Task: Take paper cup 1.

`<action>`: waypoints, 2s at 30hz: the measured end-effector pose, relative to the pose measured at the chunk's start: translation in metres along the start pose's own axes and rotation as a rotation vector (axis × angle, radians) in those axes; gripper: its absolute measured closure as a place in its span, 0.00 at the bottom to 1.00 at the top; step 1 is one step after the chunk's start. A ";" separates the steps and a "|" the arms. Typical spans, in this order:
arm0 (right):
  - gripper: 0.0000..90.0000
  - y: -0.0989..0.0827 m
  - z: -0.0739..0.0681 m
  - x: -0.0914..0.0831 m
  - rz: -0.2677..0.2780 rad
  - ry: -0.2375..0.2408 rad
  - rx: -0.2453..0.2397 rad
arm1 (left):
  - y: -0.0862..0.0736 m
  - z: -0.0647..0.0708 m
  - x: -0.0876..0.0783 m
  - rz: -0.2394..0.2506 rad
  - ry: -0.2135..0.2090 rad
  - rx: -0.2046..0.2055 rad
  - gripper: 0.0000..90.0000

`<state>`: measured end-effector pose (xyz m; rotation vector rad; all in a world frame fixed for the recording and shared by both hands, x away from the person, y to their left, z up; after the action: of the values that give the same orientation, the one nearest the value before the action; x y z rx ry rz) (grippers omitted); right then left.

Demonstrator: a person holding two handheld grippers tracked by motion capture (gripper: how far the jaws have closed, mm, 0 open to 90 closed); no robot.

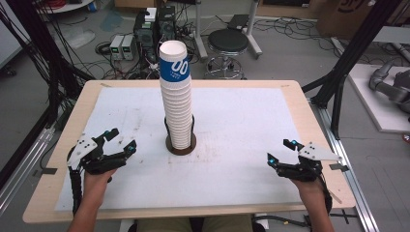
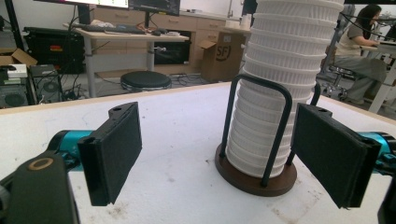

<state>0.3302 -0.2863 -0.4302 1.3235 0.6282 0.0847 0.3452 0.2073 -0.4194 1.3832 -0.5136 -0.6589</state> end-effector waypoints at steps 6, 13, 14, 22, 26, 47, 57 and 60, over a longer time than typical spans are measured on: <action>0.22 -0.001 0.000 0.000 -0.002 0.009 0.015 | 0.000 0.000 0.003 0.006 -0.005 -0.024 0.18; 0.22 -0.005 0.003 -0.002 -0.008 0.004 0.020 | 0.003 0.001 0.006 0.005 -0.018 -0.014 0.18; 0.22 -0.006 0.003 -0.003 -0.009 0.002 0.022 | 0.004 0.002 0.006 0.009 -0.022 -0.015 0.18; 0.22 -0.008 0.005 -0.007 -0.014 -0.012 0.023 | 0.009 0.006 0.011 0.000 -0.073 -0.013 0.18; 0.22 -0.007 0.004 -0.008 -0.012 -0.012 0.022 | 0.019 0.012 0.015 -0.010 -0.123 -0.052 0.18; 0.22 -0.007 0.001 -0.007 -0.023 -0.004 0.012 | 0.117 0.033 0.042 -0.011 -0.235 0.010 0.17; 0.22 -0.007 0.000 -0.007 -0.023 0.000 0.014 | 0.163 0.045 0.060 -0.011 -0.297 0.024 0.17; 0.22 -0.008 0.000 -0.007 -0.023 -0.001 0.013 | 0.178 0.048 0.064 -0.007 -0.308 0.033 0.17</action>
<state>0.3221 -0.2914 -0.4344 1.3285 0.6441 0.0611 0.3807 0.1393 -0.2404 1.3209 -0.7667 -0.8788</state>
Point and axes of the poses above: each handheld gripper's, and its own axes: x roughly forward along the jaws, y roughly out of its top, z roughly to its right, the point moved 8 cm from there along x, roughly forward along the jaws, and after that the axes turned 9 degrees about -y, right-handed, at the moved point
